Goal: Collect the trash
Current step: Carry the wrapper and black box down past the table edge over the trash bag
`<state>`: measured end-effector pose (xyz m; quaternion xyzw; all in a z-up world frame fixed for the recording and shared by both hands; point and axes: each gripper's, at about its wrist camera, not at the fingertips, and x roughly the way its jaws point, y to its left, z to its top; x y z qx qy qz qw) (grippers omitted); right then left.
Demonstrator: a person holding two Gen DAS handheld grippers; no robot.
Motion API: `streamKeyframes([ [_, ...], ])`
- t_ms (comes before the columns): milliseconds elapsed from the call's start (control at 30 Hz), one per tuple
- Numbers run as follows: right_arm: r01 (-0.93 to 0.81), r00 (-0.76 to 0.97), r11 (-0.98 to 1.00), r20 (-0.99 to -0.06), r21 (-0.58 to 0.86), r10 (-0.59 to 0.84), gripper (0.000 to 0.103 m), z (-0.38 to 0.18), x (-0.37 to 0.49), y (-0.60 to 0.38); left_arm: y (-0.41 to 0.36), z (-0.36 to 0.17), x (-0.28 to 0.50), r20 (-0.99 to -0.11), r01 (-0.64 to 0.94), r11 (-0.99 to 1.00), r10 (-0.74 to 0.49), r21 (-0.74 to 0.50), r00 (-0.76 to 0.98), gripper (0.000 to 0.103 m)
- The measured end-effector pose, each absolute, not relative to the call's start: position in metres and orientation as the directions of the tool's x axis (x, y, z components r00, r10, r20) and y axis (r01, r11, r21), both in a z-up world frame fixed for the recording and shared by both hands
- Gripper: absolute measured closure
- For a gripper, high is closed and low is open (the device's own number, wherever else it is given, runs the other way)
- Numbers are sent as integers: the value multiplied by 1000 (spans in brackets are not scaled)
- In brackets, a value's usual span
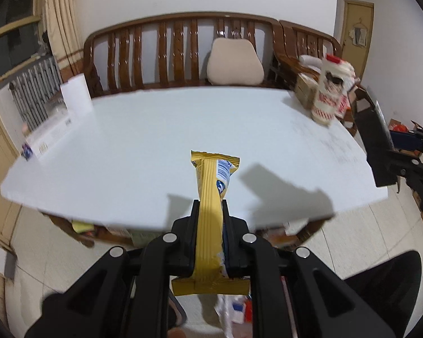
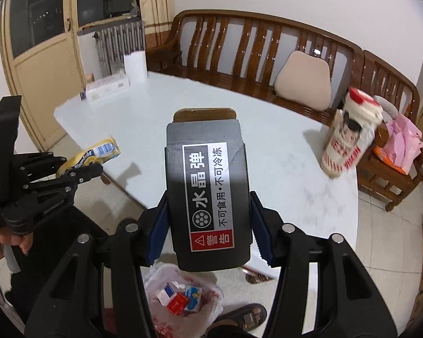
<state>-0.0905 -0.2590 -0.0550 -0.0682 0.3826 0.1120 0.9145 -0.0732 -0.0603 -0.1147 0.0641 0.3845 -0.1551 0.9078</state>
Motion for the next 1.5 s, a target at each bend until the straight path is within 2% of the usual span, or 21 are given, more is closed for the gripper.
streamKeyframes([
  [267, -259, 632, 965, -762, -37, 141, 51, -112, -138, -253, -76, -184, -131, -803, 368, 928, -255, -47, 539, 90],
  [533, -236, 570, 972, -808, 11, 148, 51, -166, -166, -253, -89, -235, -153, -846, 350, 937, -191, -5, 498, 90],
  [767, -218, 478, 975, -866, 43, 145, 51, -224, -172, -252, -100, -277, -151, -882, 333, 943, -148, 11, 448, 90],
  [1100, -173, 295, 981, -945, 91, 139, 51, -329, -153, -256, -120, -356, -133, -951, 312, 950, -110, -15, 288, 90],
  [1400, -183, 158, 982, -985, 45, 74, 51, -399, -145, -245, -121, -446, -128, -994, 290, 957, -38, -6, 102, 89],
  [1500, -202, 110, 979, -992, 39, 62, 51, -421, -144, -240, -122, -459, -130, -997, 293, 956, -34, -13, 66, 89],
])
